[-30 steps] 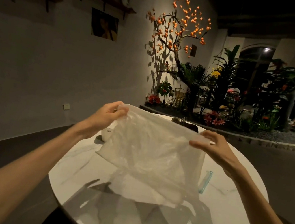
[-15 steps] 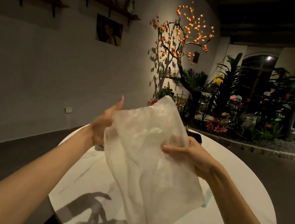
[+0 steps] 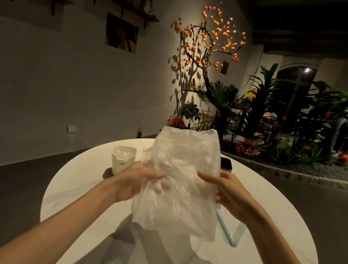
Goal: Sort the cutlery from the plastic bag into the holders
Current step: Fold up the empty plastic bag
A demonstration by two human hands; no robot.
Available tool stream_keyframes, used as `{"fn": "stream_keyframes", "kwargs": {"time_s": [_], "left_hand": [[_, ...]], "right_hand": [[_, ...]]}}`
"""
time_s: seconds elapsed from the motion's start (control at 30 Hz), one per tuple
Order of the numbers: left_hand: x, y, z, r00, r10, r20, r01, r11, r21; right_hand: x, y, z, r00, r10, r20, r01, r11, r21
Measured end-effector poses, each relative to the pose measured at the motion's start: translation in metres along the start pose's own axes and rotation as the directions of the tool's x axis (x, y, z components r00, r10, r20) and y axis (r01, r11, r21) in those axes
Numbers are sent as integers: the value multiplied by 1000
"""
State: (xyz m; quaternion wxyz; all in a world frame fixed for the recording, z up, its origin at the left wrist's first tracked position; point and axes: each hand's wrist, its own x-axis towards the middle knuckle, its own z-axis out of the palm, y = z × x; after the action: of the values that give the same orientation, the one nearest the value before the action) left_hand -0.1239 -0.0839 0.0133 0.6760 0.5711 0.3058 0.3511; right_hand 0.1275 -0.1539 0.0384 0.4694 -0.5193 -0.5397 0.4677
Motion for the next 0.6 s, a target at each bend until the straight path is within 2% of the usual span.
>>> {"fn": "stream_keyframes", "kwargs": {"time_s": [0.07, 0.13, 0.2, 0.27, 0.4, 0.47, 0.53, 0.6], "left_hand": [[-1, 2, -10, 1000, -5, 4, 5, 998, -55], [-3, 5, -19, 999, -3, 40, 6, 996, -88], [-4, 7, -24, 998, 20, 53, -13, 991, -130], [-2, 6, -27, 1000, 6, -12, -8, 991, -131], [-1, -10, -29, 994, -61, -95, 56, 997, -58], [-1, -20, -31, 991, -100, -92, 88, 988, -130], [-3, -28, -30, 983, -149, -106, 134, 981, -140], [-2, -39, -28, 964, -202, -173, 213, 976, 44]], "right_hand": [[-5, 2, -14, 993, 23, 115, -26, 999, 31], [-4, 9, -28, 993, 3, 118, -18, 991, 130], [-2, 17, -36, 996, -3, 90, -19, 969, 245], [-3, 22, -35, 997, -13, 70, -10, 949, 314], [-11, 26, -25, 997, 6, -79, 24, 931, 365], [-10, 28, -26, 991, 55, -124, -14, 951, 309], [-5, 34, -29, 987, 119, -108, -107, 987, 117], [-4, 47, -31, 979, 170, -115, -183, 977, -114]]}}
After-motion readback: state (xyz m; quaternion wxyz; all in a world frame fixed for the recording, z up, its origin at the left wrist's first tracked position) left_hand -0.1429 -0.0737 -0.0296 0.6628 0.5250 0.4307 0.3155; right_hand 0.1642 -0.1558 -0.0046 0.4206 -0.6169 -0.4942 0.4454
